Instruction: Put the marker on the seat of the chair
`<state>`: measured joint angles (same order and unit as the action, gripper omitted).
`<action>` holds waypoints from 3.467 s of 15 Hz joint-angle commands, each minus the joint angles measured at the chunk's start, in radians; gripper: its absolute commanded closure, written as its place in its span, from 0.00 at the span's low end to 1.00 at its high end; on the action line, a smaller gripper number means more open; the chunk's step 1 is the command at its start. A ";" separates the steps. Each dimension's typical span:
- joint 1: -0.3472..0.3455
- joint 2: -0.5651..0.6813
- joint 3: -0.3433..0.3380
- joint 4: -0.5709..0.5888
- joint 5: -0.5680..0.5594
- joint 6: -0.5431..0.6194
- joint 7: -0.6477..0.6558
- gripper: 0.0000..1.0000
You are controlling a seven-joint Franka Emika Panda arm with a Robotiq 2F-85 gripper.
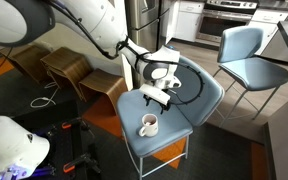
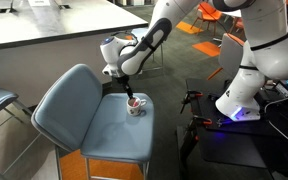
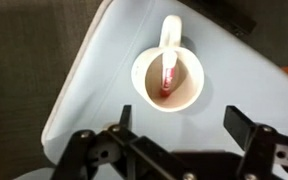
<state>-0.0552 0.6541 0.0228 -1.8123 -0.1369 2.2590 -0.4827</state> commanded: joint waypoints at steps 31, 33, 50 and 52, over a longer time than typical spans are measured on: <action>-0.064 0.139 0.041 0.035 -0.017 -0.033 -0.022 0.27; -0.067 0.144 0.039 0.042 -0.019 -0.036 -0.022 0.29; -0.044 0.181 0.025 0.070 -0.077 -0.063 -0.004 0.80; -0.042 0.180 0.025 0.071 -0.080 -0.059 -0.004 0.96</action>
<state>-0.1107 0.8280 0.0577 -1.7669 -0.1934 2.2365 -0.4873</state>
